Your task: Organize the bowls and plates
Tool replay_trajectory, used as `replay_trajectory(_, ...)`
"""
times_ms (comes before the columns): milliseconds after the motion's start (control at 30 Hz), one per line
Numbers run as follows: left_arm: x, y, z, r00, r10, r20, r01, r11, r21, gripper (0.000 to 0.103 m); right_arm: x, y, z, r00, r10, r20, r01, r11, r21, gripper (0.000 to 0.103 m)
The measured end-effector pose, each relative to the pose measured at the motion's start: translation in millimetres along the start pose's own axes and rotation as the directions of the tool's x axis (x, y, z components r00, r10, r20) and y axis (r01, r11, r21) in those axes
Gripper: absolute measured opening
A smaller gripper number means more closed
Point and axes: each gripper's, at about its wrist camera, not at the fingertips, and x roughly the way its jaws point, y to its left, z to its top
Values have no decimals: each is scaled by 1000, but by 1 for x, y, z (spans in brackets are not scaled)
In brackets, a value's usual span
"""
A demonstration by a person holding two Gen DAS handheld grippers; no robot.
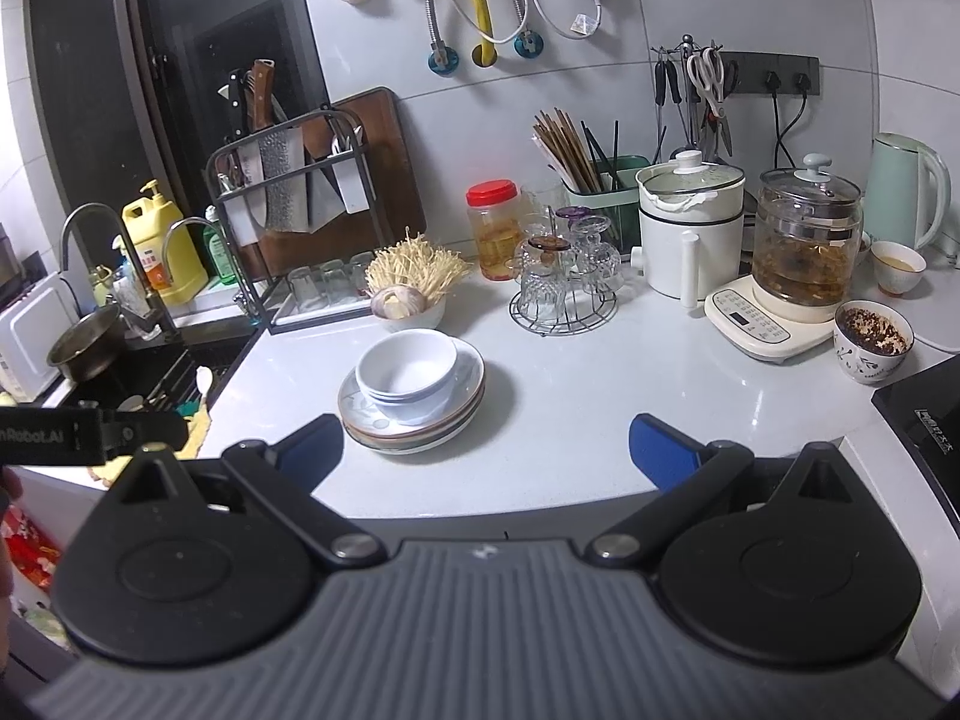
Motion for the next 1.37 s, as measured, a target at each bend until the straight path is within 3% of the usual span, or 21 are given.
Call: replay_trajectory(1367,3,6,3,1000,-7,-7,7,1000,3,99,8,3,-4,1000,3,-17,-3,1000,-1,103)
